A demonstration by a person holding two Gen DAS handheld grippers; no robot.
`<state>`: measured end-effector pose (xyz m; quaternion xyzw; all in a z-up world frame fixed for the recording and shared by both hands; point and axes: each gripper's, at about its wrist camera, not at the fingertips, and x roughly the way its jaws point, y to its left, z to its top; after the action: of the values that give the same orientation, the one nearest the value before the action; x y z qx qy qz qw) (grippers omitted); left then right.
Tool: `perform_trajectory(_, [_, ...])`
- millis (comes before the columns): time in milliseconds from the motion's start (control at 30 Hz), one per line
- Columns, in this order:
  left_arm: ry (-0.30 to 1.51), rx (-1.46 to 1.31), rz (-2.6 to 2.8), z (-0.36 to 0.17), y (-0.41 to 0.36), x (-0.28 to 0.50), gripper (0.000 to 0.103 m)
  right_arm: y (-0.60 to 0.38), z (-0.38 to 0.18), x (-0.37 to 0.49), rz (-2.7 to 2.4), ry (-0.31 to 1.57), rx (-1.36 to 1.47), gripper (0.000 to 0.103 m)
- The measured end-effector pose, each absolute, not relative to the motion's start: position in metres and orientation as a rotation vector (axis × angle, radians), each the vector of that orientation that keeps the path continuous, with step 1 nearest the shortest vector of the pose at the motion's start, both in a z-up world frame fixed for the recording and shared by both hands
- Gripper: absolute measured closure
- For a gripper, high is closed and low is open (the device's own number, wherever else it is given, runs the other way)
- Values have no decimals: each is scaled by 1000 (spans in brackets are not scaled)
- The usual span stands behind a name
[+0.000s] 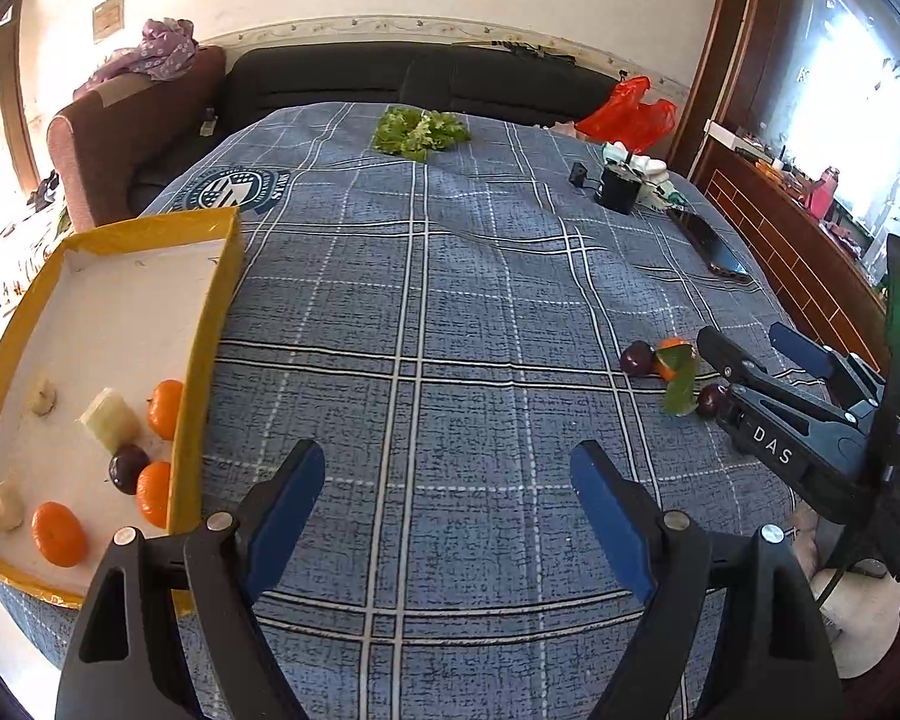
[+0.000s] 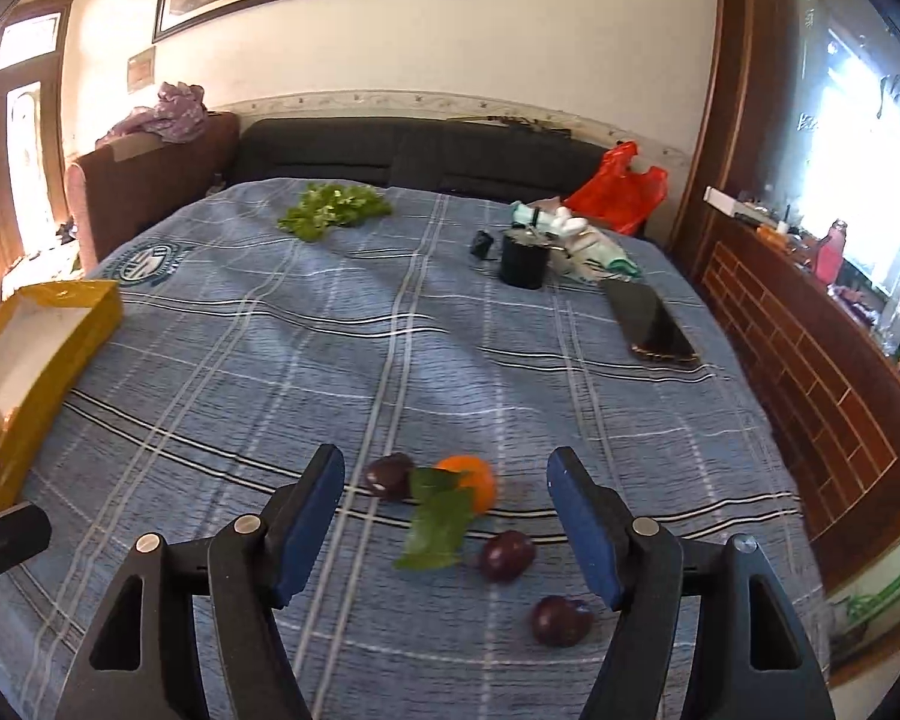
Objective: Organize fruits
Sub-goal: 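Move both open tools back toward the remaining fruits on the bed, then grasp a dark plum with the left tool while the right tool grasps a leafy mandarin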
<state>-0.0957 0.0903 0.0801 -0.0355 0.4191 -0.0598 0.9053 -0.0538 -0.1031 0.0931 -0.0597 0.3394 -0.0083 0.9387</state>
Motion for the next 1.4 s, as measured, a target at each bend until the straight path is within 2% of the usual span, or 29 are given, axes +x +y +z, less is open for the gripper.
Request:
perform_trajectory(400, [883,-58,-137,74,71,-88,20,-140,85,-47,-75,711,-113,24])
perform_trajectory(467, [889,-69,-137,72,73,-86,20,-153,83,-41,-49,735,-63,24])
perform_trajectory(600, [887,-89,-133,71,79,-85,20,-200,78,-29,76,798,209,24])
perform_trajectory(733, [892,-118,-138,67,86,-83,20,-220,67,-21,162,842,356,33])
perform_trajectory(1067, [884,-105,-175,65,81,-83,20,-185,42,12,207,923,273,37])
perform_trajectory(1167, [883,-78,-188,65,74,-81,20,-169,33,23,236,963,230,47])
perform_trajectory(1233, [874,-50,-194,66,66,-77,20,-165,33,20,256,942,224,64])
perform_trajectory(1400, [874,-9,-237,62,41,-56,20,-173,32,14,277,919,278,65])
